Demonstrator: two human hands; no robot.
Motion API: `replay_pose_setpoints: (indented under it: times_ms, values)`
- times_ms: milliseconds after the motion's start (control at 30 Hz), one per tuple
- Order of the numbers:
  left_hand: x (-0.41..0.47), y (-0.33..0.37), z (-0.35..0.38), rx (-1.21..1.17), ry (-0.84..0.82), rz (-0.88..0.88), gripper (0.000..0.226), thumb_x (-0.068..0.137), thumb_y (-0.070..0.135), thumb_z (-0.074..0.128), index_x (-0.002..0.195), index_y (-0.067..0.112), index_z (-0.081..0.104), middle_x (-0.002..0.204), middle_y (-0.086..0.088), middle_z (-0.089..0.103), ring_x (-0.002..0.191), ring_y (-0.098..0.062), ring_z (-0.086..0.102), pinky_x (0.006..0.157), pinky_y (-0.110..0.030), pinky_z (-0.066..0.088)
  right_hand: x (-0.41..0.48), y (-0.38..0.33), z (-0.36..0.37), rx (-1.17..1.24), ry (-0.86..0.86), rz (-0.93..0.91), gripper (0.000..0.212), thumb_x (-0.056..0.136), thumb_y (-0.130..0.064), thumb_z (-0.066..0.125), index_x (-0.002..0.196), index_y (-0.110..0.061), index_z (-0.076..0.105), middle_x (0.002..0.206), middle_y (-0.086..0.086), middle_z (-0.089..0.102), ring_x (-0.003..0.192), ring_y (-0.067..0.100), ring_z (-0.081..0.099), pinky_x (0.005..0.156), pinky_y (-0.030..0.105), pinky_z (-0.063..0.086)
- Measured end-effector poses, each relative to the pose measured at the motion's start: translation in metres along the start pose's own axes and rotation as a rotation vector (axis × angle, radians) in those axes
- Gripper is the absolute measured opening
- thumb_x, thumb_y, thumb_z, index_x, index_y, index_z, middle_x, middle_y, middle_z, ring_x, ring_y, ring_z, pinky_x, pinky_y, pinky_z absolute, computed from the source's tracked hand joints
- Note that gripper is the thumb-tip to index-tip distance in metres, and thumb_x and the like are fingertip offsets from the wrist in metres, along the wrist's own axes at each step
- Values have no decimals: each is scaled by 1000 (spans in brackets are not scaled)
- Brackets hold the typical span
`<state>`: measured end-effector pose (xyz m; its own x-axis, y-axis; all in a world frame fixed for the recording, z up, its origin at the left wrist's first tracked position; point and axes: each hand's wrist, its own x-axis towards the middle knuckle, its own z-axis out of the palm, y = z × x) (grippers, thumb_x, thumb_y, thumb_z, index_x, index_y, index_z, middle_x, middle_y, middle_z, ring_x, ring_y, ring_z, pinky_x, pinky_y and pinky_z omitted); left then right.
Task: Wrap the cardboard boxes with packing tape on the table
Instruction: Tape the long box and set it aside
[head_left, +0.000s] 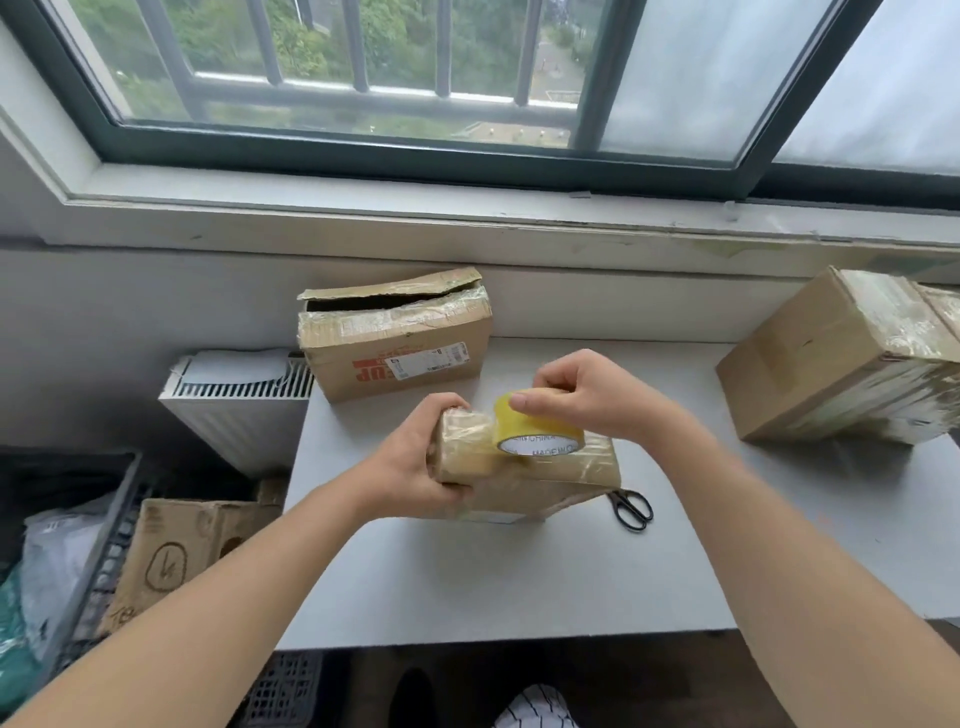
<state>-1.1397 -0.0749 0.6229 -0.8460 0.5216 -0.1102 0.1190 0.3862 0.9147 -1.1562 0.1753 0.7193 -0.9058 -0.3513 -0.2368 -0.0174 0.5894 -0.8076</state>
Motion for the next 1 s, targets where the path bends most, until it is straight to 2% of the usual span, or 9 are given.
replay_pose_setpoints:
  times_ms: [67,200,267,367,533,733,900,1000]
  values:
    - [-6,-13,-6,18,6,-21,78,69,4,86,123,38,42,113,4,54,86,-13,56,70,-29,52,4,4,13,39,-46,4,47,90,-40,77,58,-17,52,58,-6,35,56,11,32,53,27,25]
    - [-19,-45,-13,83,13,-91,76,67,15,90,120,38,42,111,3,57,93,-16,59,79,-41,57,13,5,34,-65,-157,7,45,88,-44,78,61,-19,53,58,-9,36,57,11,33,55,30,25]
    - [-26,-58,-15,80,28,-111,78,67,17,92,121,38,40,114,6,57,98,-11,59,82,-36,57,14,9,24,-166,-110,43,48,87,-45,78,60,-16,52,56,-9,36,55,10,34,54,28,26]
    - [-32,-66,-23,49,61,-138,79,69,15,94,122,35,39,118,9,57,103,-4,59,85,-22,53,1,29,-14,-216,-36,146,48,86,-46,79,53,-22,52,54,-9,34,52,11,33,53,27,26]
    - [-25,-61,-25,34,26,-145,78,68,15,94,121,35,41,118,13,57,103,-1,58,84,-20,53,-8,56,-35,-298,36,252,50,84,-51,78,51,-23,52,52,-9,34,50,12,33,52,28,26]
    - [-25,-66,-22,23,32,-122,79,67,13,95,122,30,42,118,13,58,108,-5,58,87,-14,48,1,58,-40,-519,-23,297,60,79,-64,74,62,-10,52,53,-7,39,51,11,38,55,30,30]
    - [-23,-65,-25,-4,12,-128,78,65,18,95,121,32,42,110,28,57,107,-5,59,84,-12,49,2,57,-47,-477,-39,282,59,84,-60,73,56,-16,46,55,-6,35,50,10,34,55,31,26]
    - [-22,-64,-26,4,10,-132,78,66,17,95,120,32,42,111,21,58,106,-6,59,83,-15,51,2,53,-59,-449,-56,270,63,85,-60,72,60,-11,42,58,-4,32,53,12,32,56,32,25]
